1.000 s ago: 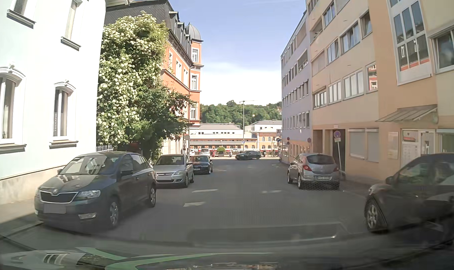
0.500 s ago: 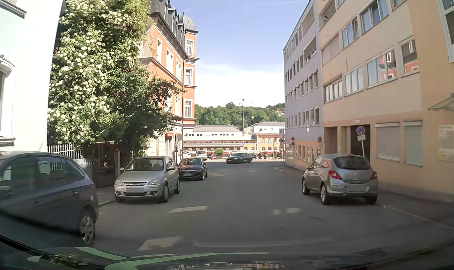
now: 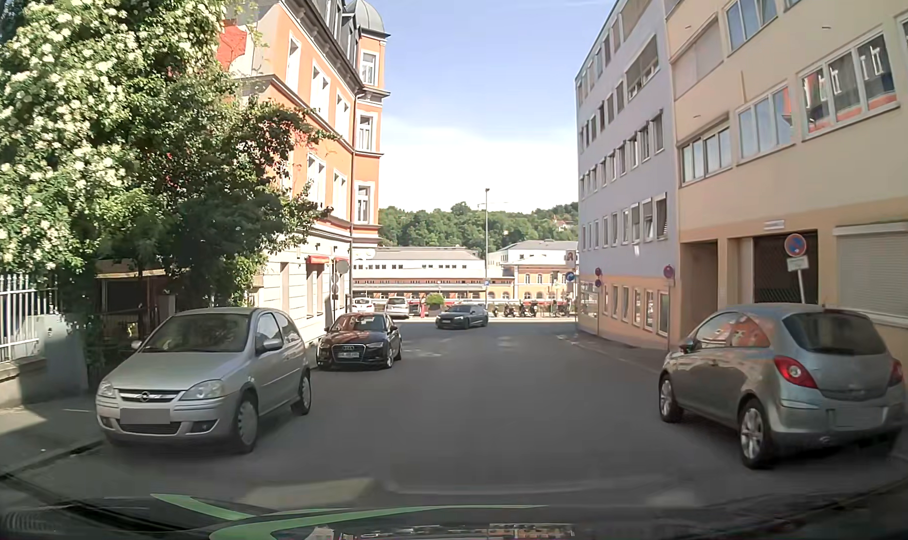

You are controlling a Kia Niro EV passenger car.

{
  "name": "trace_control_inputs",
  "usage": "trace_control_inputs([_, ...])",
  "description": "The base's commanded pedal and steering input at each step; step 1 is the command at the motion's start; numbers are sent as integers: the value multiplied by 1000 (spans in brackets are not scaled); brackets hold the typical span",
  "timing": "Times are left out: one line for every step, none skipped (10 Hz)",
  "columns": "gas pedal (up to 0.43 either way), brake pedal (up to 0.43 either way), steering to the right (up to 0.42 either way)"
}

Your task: Follow the waypoints while adhering to traffic rules and regulations

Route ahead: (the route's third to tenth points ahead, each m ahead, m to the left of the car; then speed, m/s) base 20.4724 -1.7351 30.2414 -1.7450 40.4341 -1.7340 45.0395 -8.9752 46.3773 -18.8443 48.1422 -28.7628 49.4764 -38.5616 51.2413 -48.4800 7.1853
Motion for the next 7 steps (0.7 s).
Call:
trace_control_inputs([0,165,4])
trace_control_inputs([0,165,5])
trace_control_inputs([0,165,9])
trace_control_inputs([0,165,14])
trace_control_inputs([0,165,21])
trace_control_inputs([0,165,29])
trace_control_inputs([0,171,40])
